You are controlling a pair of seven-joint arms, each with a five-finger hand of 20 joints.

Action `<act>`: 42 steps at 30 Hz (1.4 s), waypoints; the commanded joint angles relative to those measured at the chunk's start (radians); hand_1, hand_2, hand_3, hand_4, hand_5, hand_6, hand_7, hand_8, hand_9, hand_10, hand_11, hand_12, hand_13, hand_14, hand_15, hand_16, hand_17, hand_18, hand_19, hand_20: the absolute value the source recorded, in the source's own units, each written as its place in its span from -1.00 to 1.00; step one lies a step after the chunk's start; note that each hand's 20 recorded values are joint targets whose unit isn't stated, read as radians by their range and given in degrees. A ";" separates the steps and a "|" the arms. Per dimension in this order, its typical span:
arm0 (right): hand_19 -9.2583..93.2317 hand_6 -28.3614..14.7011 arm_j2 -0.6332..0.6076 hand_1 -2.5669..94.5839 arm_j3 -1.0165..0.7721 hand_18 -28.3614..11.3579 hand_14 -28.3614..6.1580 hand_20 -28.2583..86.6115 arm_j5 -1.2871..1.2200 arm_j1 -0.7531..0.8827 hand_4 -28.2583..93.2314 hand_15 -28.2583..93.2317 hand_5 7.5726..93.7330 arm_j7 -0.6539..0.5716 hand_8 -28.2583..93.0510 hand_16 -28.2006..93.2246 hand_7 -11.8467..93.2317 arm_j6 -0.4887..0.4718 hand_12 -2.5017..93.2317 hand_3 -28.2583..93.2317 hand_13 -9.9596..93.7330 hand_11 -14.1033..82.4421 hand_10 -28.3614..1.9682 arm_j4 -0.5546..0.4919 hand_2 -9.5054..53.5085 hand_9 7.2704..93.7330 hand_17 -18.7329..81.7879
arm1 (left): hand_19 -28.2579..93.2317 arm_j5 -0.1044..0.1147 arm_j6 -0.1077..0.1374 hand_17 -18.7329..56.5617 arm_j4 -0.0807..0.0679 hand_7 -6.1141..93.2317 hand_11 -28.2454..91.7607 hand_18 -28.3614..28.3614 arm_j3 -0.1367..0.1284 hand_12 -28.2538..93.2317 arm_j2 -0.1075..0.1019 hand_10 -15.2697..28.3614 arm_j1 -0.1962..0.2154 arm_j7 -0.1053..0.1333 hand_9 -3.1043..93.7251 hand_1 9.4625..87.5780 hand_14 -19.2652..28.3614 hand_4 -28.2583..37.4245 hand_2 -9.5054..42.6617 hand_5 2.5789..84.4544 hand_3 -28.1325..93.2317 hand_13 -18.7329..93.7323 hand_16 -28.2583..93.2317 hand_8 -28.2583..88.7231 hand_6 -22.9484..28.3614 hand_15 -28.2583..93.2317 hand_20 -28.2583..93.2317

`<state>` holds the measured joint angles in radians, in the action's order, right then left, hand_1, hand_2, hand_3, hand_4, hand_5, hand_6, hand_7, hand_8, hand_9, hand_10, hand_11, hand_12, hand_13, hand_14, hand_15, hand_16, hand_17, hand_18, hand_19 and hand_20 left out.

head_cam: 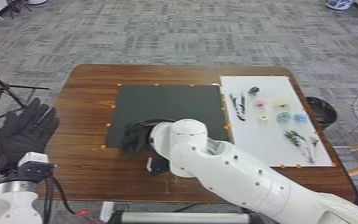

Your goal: Arrange flowers

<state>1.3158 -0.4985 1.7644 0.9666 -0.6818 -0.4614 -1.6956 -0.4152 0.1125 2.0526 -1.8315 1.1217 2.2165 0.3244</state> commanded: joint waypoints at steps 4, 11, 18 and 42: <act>0.67 -0.32 -0.012 -0.34 0.000 -0.73 -0.35 0.03 0.021 -0.014 -0.87 0.70 0.08 -0.010 -0.73 -0.18 -0.65 0.014 -0.56 0.73 0.07 -0.35 -0.54 0.012 -0.39 -0.20 -0.16 | -0.08 0.001 -0.020 -0.72 0.002 -0.74 -0.24 0.42 0.000 -0.37 0.003 0.41 0.012 0.013 -0.33 -0.66 0.43 -1.00 0.14 -0.09 0.61 -0.30 -0.57 -0.64 0.26 -0.22 -0.40; 0.67 -0.34 -0.028 -0.24 -0.022 -0.69 -0.31 0.03 0.036 -0.024 -0.88 0.70 0.12 -0.003 -0.74 -0.16 -0.66 0.102 -0.56 0.76 0.08 -0.34 -0.52 -0.008 -0.49 -0.20 -0.14 | -0.08 0.002 -0.023 -0.72 0.004 -0.74 -0.25 0.42 0.000 -0.37 0.001 0.41 0.016 0.017 -0.33 -0.66 0.43 -1.00 0.14 -0.09 0.61 -0.30 -0.57 -0.64 0.27 -0.23 -0.40; 0.66 -0.35 -0.036 -0.24 -0.030 -0.66 -0.28 0.04 0.041 -0.034 -0.89 0.70 0.08 0.014 -0.73 -0.15 -0.66 0.167 -0.56 0.81 0.08 -0.34 -0.49 -0.016 -0.56 -0.22 -0.14 | -0.08 0.002 -0.026 -0.72 0.004 -0.75 -0.25 0.42 -0.001 -0.37 0.004 0.40 0.017 0.019 -0.33 -0.66 0.42 -1.00 0.13 -0.09 0.61 -0.30 -0.56 -0.64 0.27 -0.23 -0.40; 0.67 0.49 0.003 -0.46 -0.022 -0.74 -0.37 0.05 -0.099 0.018 -0.86 0.65 -0.29 0.004 -0.72 -0.09 -0.58 -0.171 -0.51 0.65 0.14 -0.32 -0.50 -0.043 -0.18 -0.10 -0.15 | -0.07 -0.003 -0.035 -0.73 -0.012 -0.73 -0.23 0.42 0.014 -0.37 -0.004 0.43 -0.014 0.009 -0.33 -0.66 0.44 -1.00 0.13 -0.09 0.61 -0.30 -0.57 -0.64 0.28 -0.21 -0.40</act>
<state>1.2791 -0.5741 1.6056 0.9865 -0.6243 -0.6440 -1.7848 -0.4150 0.0893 2.0465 -1.8316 1.1244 2.2103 0.3333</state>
